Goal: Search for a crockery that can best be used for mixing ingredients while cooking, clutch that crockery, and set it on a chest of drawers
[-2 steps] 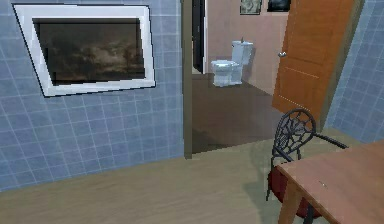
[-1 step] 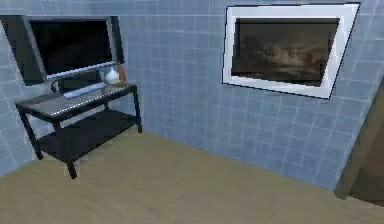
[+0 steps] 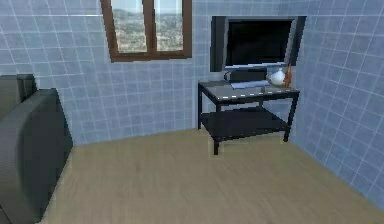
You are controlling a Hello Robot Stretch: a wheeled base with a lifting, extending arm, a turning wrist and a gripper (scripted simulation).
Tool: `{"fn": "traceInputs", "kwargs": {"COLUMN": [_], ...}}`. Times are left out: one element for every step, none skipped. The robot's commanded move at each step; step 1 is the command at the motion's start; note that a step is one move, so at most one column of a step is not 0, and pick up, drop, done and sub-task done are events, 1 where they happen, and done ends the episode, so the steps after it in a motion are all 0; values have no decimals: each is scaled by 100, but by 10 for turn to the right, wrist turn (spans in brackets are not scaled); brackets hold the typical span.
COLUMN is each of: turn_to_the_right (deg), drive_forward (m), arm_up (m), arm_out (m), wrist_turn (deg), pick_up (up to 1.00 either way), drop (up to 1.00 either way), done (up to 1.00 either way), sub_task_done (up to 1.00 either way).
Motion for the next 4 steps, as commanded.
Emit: {"fn": "traceInputs", "kwargs": {"turn_to_the_right": [-150,0,-450,-450], "drive_forward": [0,30,0,0], "arm_up": [0,0,0,0], "arm_out": [0,0,0,0], "wrist_turn": [0,0,0,0], "pick_up": [0,0,0,0], "drop": [0,0,0,0], "done": [0,0,0,0], "sub_task_done": [0,0,0,0]}}
